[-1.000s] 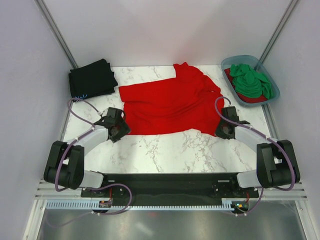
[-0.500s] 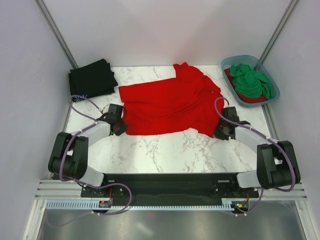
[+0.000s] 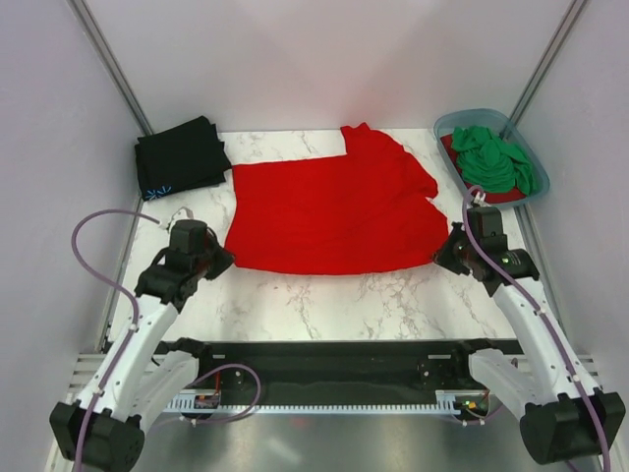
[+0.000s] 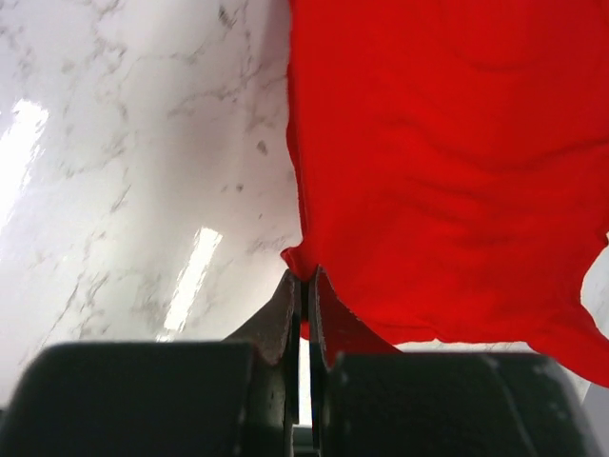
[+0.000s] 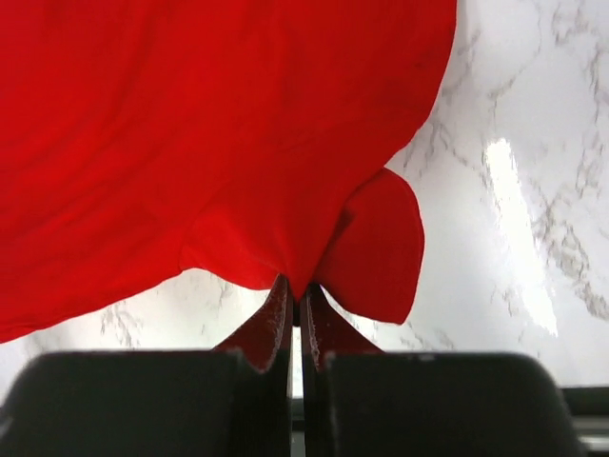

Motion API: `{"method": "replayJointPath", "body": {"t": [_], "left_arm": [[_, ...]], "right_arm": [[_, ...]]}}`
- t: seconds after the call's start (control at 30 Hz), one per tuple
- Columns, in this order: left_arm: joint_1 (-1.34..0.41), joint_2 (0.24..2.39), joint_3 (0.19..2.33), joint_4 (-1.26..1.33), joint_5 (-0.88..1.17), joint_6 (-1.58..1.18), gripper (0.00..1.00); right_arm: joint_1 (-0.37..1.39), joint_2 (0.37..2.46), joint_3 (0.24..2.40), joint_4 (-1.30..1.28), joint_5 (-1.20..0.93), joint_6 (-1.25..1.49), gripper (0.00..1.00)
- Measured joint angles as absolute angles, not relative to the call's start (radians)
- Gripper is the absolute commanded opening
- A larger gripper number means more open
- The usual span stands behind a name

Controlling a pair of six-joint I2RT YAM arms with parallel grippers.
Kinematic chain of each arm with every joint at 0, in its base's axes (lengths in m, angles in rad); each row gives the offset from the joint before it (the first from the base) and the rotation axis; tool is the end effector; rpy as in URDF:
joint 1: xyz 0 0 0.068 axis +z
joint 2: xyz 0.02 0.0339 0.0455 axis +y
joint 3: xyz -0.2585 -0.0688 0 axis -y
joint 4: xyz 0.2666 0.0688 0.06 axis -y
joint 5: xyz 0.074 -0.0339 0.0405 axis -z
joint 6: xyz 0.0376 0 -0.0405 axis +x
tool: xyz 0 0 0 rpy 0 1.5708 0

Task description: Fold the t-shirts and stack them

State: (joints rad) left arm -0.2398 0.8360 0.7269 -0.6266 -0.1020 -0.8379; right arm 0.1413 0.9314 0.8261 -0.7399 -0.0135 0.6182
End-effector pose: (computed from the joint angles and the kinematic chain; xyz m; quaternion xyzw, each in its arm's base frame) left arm 0.1960 -0.0440 0.2611 -0.2887 0.8663 -0.1678 0.3715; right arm 0.2091 0.0303 0.2691 0.2185 0.9090 0.1374 0.3273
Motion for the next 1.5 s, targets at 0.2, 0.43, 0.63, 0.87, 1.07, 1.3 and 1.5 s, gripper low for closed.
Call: {"method": "replayJointPath", "body": {"t": [0.2,0.43,0.63,0.87,1.07,1.3,1.5], "left_arm": [[-0.24,0.707,0.726,-0.816,-0.082,-0.847,0.05],[-0.24,0.665,0.726,-0.914,-0.051,-0.855,0.06],[-0.24,0.748,0.752,-0.94,-0.077,-0.849,0.07],[-0.235,0.913,0.826,-0.906,-0.141,-0.802,0.07],[-0.207,1.036,0.856,-0.855,-0.168,-0.772,0.07],[-0.149,1.201,0.922,-0.785,-0.181,-0.729,0.07],[-0.107,1.368,0.981,-0.739,-0.165,-0.704,0.17]], "right_arm": [[0.142,0.843,0.781,-0.871,-0.081,0.645,0.0],[0.142,0.745,0.76,-0.966,-0.119,0.677,0.0],[0.142,0.814,0.846,-0.975,-0.106,0.678,0.0],[0.141,1.032,1.016,-0.901,-0.067,0.624,0.0],[0.142,1.232,1.141,-0.838,-0.057,0.574,0.0],[0.142,1.456,1.267,-0.797,-0.033,0.535,0.0],[0.142,1.625,1.404,-0.772,-0.005,0.519,0.0]]}}
